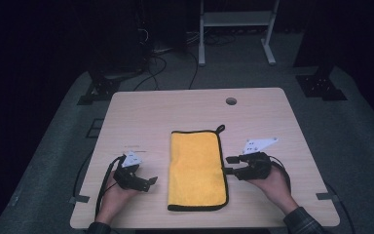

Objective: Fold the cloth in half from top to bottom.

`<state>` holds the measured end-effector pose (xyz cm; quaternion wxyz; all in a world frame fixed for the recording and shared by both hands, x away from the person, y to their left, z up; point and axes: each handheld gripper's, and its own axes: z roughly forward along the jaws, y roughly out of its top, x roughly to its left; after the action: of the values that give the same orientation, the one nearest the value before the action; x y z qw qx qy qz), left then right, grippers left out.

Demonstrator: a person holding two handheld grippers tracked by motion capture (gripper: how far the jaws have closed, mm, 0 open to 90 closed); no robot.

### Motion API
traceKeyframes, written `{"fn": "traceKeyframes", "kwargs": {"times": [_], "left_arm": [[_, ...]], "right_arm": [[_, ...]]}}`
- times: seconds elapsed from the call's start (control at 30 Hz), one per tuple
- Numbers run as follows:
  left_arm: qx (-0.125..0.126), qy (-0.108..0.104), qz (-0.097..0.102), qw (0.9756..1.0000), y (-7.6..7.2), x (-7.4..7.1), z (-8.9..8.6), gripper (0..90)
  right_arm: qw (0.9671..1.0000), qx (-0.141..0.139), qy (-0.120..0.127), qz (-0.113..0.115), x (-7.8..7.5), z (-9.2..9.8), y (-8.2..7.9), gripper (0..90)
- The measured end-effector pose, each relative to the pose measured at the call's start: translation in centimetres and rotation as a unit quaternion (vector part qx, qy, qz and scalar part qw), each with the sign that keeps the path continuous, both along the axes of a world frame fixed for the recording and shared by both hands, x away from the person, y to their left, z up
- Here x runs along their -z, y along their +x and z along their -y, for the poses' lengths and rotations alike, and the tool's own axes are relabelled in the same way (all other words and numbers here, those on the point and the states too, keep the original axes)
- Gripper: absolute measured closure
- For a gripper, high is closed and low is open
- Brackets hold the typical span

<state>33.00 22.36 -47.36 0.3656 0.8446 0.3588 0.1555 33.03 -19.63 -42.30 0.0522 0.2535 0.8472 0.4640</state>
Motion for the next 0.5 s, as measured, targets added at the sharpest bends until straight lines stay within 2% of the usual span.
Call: {"fn": "traceKeyframes", "kwargs": {"times": [0.1,0.13,0.2,0.33,0.4,0.43,0.47,0.5], "left_arm": [[0.0,-0.002,0.001,1.0,0.4,-0.2,0.3,0.0],[-0.001,-0.001,0.002,1.0,1.1,-0.7,0.5,0.0],[-0.001,-0.011,0.002,0.9999,1.6,-1.1,0.6,0.0],[0.001,-0.023,0.001,0.9997,3.0,-1.8,0.9,0.0],[0.004,-0.02,-0.001,0.9998,3.7,-2.1,1.1,0.0],[0.008,-0.028,0.0,0.9996,4.0,-2.3,1.2,2.3],[0.011,-0.026,0.0,0.9996,4.4,-2.4,1.3,6.5],[0.011,-0.026,0.0,0.9996,4.4,-2.4,1.3,6.4]], "right_arm": [[1.0,0.008,-0.006,0.001,0.1,0.0,0.7,47.7],[0.9998,0.016,-0.014,0.004,0.1,0.0,1.5,44.2],[0.9997,0.025,-0.009,0.003,0.1,0.1,2.4,43.3],[0.9992,0.037,-0.017,0.001,0.0,-0.1,3.9,40.7],[0.9988,0.043,-0.023,0.001,0.1,-0.3,4.8,39.0],[0.9986,0.046,-0.025,0.001,0.1,-0.4,5.0,38.6],[0.9983,0.052,-0.025,0.004,0.2,-0.5,5.5,38.3],[0.9982,0.056,-0.023,0.002,0.2,-0.5,5.8,37.9]]}}
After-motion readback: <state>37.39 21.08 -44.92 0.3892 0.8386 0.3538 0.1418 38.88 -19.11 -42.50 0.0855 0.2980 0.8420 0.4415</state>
